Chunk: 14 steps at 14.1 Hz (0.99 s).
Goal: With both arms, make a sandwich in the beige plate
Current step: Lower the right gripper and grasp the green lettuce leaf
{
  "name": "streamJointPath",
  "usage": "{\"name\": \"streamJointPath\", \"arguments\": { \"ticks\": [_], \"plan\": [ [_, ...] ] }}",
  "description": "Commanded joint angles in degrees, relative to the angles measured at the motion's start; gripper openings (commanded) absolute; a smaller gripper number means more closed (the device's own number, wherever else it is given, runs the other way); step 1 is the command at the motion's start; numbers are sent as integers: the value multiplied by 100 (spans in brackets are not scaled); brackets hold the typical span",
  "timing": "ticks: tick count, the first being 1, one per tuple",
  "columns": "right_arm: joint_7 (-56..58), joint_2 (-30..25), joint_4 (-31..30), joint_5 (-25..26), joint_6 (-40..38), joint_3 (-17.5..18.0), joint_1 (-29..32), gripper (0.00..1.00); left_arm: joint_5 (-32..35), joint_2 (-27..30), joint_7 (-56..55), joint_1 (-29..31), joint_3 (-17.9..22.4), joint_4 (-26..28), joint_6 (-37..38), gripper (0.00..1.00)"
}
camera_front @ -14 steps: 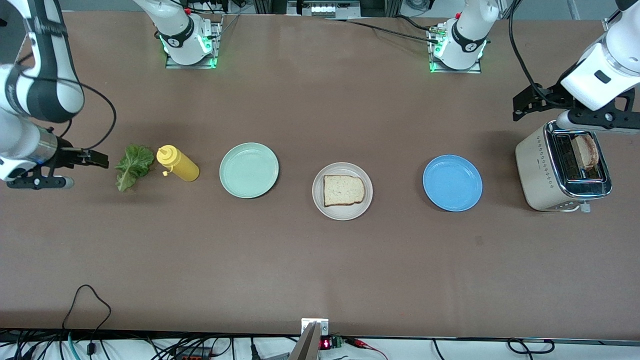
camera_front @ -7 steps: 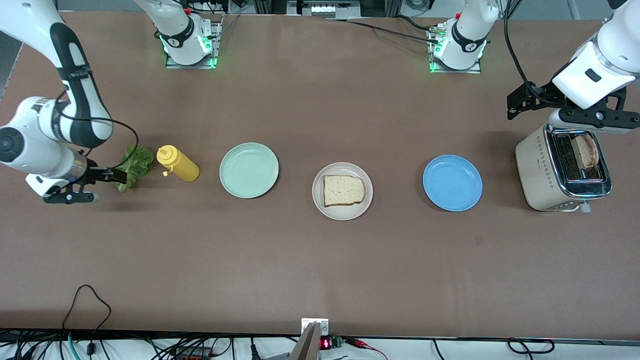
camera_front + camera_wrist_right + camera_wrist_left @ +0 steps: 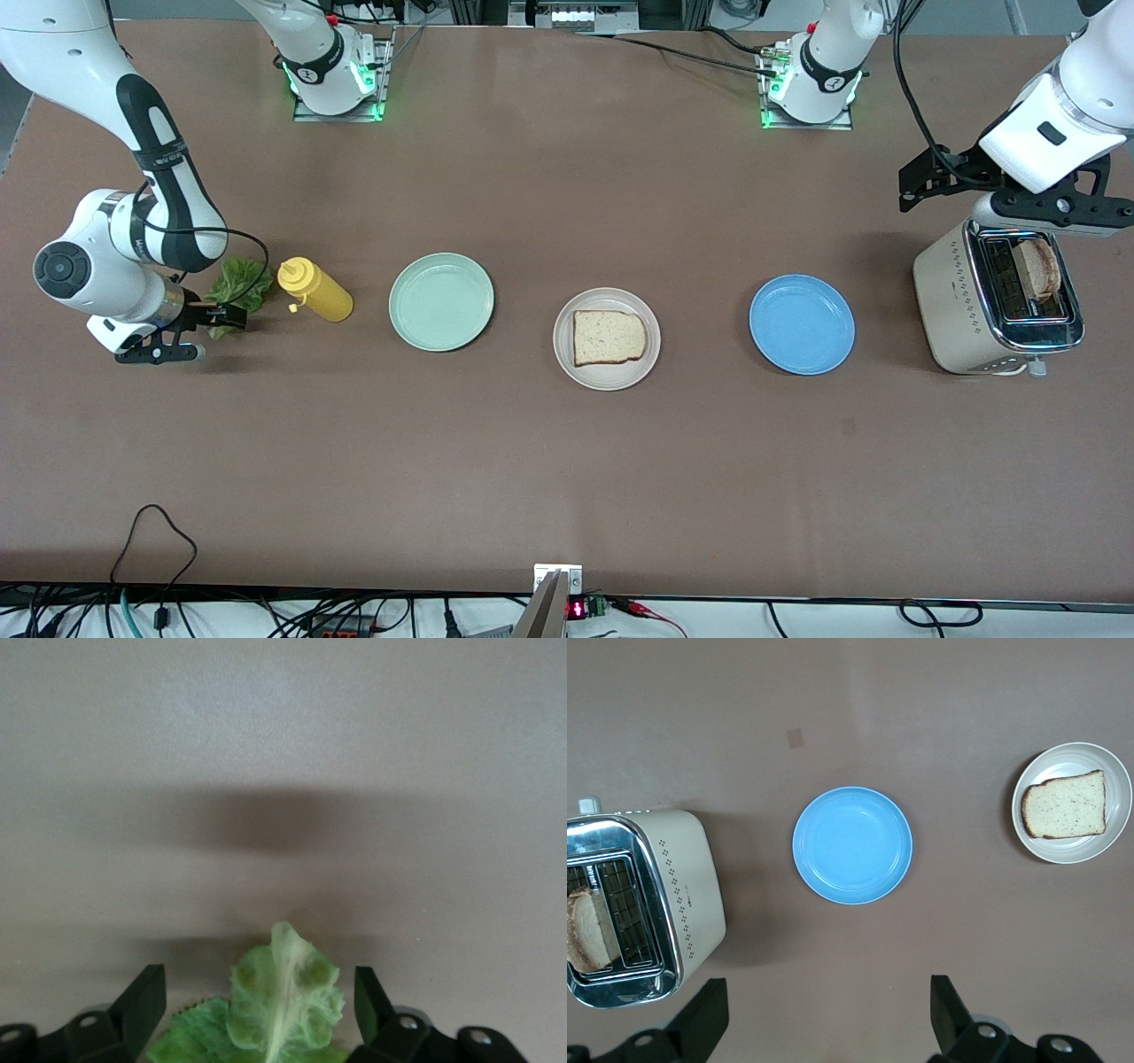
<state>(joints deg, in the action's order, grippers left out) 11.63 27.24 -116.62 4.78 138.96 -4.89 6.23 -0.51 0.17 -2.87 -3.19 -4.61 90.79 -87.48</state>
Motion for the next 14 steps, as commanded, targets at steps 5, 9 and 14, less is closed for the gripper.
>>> {"name": "streamJointPath", "arguments": {
  "ticks": [5,9,14],
  "plan": [
    [524,9,-89,58,61,-21,115,11,-80,-105,68,38,4,-220,135,100],
    [752,-165,-45,58,-149,-21,80,0,-72,-105,68,73,13,-211,144,100],
    [1717,-920,78,58,-509,-21,54,0,-54,-114,68,56,4,-211,135,100]
  ]
}}
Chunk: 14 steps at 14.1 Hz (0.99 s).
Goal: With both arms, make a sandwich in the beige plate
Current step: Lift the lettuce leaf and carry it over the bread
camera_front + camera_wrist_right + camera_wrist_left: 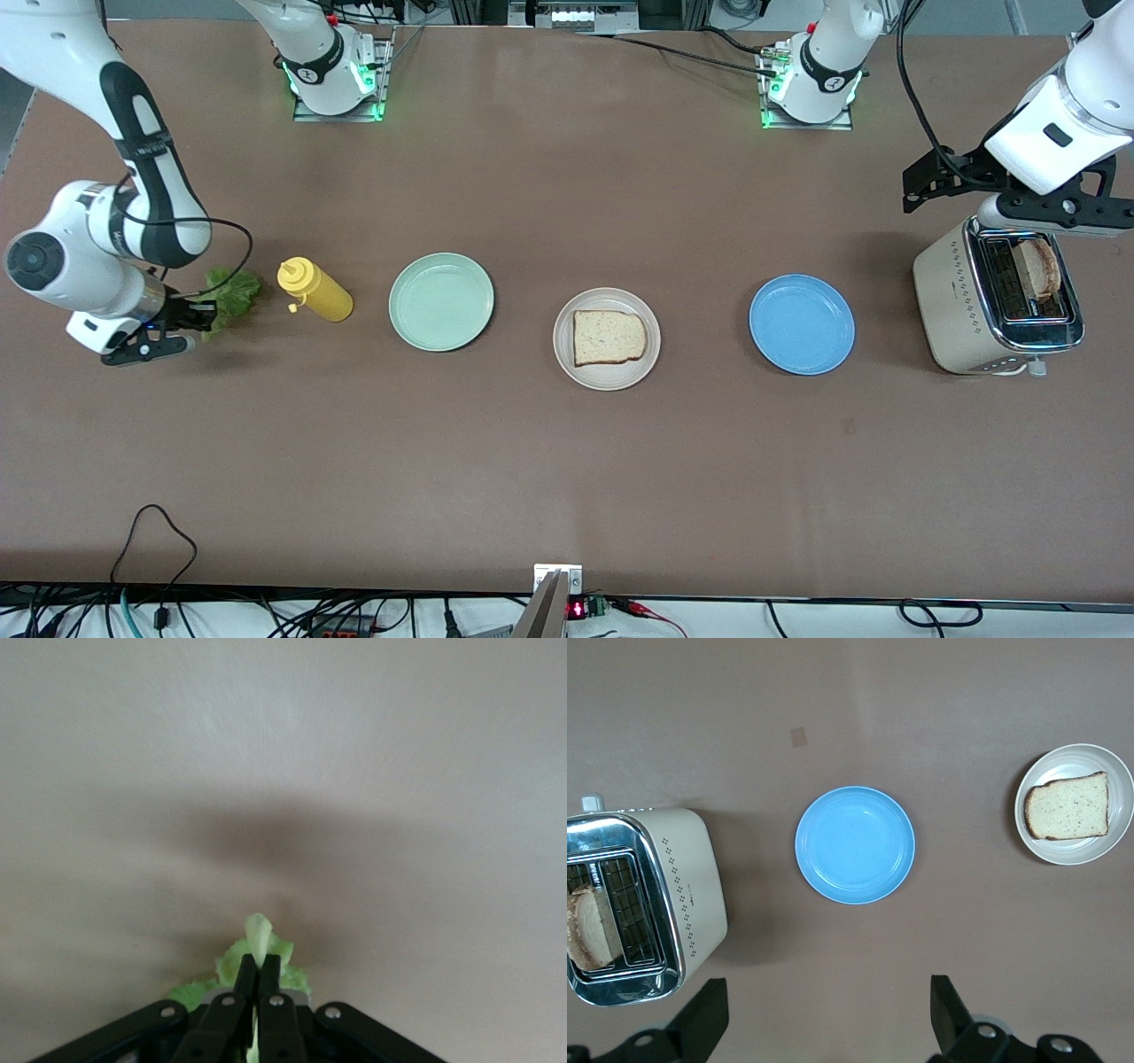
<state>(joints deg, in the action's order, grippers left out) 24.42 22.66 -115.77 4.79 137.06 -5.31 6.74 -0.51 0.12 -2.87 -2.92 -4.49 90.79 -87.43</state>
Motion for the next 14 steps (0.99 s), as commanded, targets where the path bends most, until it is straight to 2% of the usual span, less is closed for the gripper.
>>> {"name": "streamJointPath", "arguments": {
  "ticks": [1,6,9,11,14],
  "plan": [
    [727,-603,141,57,-590,30,3,0,-54,-109,68,28,-8,-211,138,100],
    [1529,-1079,1388,-31,-2487,118,-102,0,-54,-109,68,28,-8,-211,138,100],
    [1916,-1106,2556,-110,-3805,486,-138,0,-54,-109,68,28,-8,-211,138,100],
    [2030,-1097,2989,-189,-4221,750,-199,0,-54,-109,68,19,-8,-211,138,100],
    [2355,-1114,3043,-653,-4267,1075,-243,0,-54,-109,68,19,-17,-211,138,100]
  ]
}}
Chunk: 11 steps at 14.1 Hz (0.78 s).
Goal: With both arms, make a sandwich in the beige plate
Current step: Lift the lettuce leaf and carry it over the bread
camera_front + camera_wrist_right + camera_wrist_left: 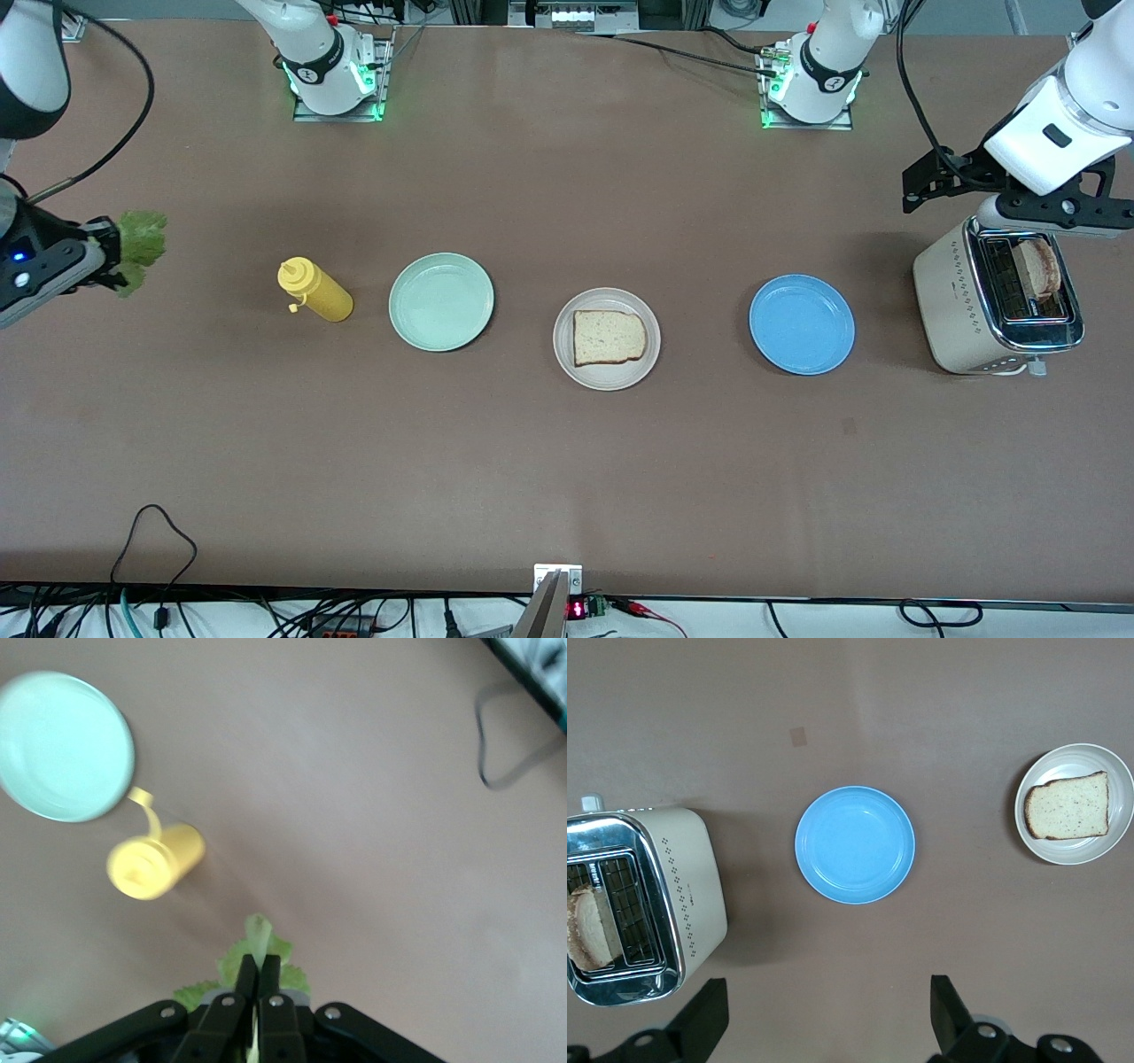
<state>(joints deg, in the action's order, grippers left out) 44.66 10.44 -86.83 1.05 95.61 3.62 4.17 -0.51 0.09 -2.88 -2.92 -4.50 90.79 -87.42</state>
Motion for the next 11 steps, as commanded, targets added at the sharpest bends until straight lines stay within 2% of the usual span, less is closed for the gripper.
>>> {"name": "streamJointPath", "arguments": {
  "ticks": [1,6,8,11],
  "plan": [
    [533,107,149,-464,-113,331,5,0,-45,-105,68,11,-16,-211,138,100],
    [948,186,149,-895,88,1315,-127,0,-45,-105,68,2,-16,-211,129,100],
    [940,334,149,-1010,474,1500,-398,0,-45,-105,68,2,-16,-211,138,100],
    [861,765,149,-1019,1212,1510,-1030,0,-45,-105,68,2,-16,-211,138,100]
  ]
}}
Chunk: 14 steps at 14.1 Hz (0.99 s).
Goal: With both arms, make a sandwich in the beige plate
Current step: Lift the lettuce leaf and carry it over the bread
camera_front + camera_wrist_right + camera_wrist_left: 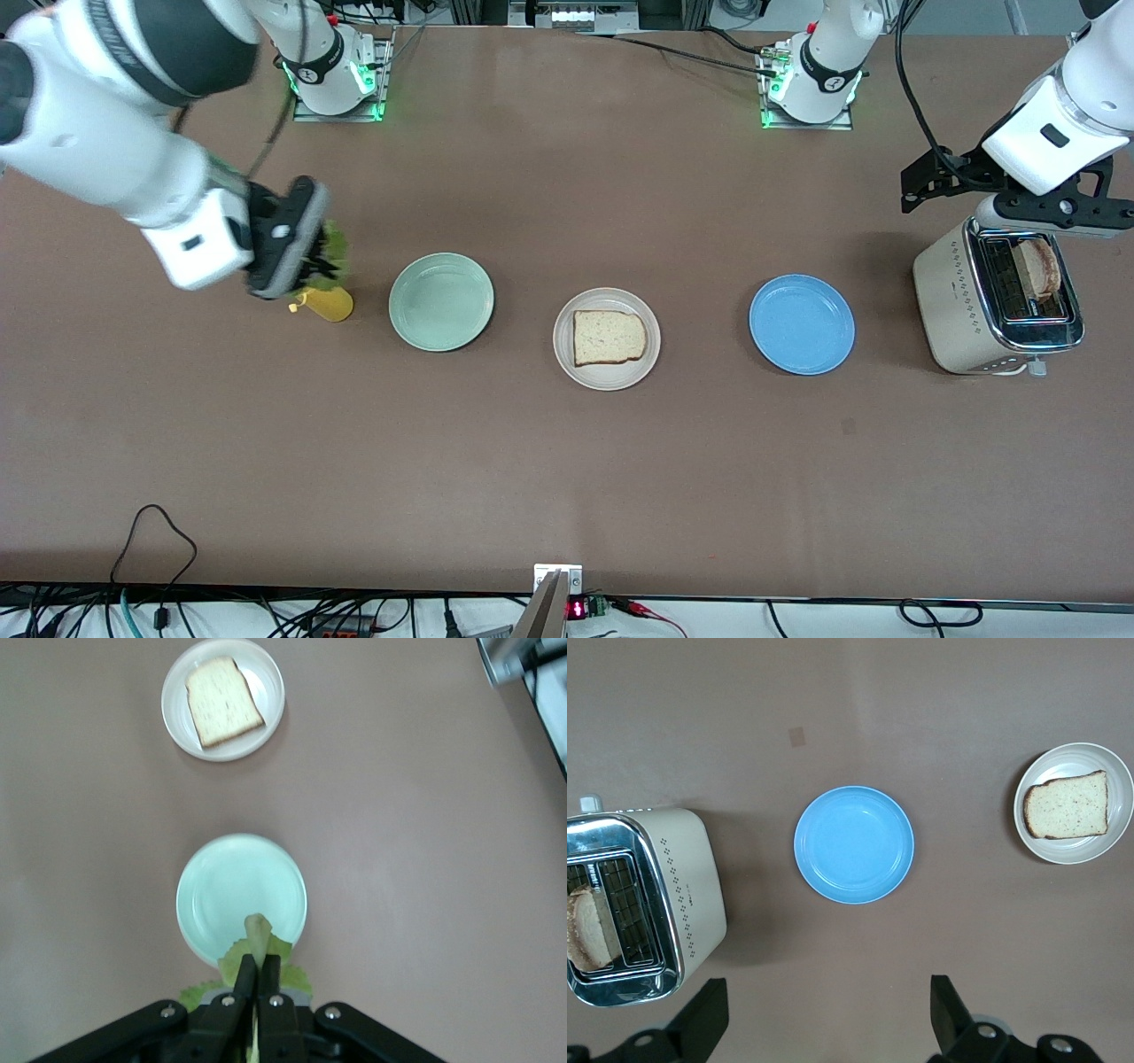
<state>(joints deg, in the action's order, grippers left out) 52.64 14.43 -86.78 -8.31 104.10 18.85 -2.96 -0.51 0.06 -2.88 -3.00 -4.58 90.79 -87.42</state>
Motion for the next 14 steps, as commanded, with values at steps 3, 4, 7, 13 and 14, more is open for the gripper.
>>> {"name": "streamJointPath", "arguments": {
  "ticks": [3,4,7,13,14],
  "plan": [
    [-131,858,144,-302,1154,-4,-880,0,-45,-103,68,10,-7,-210,137,100],
    [-236,1042,144,-312,1478,-4,-1125,0,-45,-103,68,10,-7,-210,137,100],
    [-473,1561,144,-303,2620,-13,-1566,0,-45,-103,68,10,-7,-210,137,100],
    [-861,2650,144,-268,4976,-13,-2181,0,-45,-103,68,10,-7,-210,129,100],
    [-861,2800,144,-285,5310,-21,-2278,0,-45,-103,68,10,-7,-210,129,100]
  ]
}}
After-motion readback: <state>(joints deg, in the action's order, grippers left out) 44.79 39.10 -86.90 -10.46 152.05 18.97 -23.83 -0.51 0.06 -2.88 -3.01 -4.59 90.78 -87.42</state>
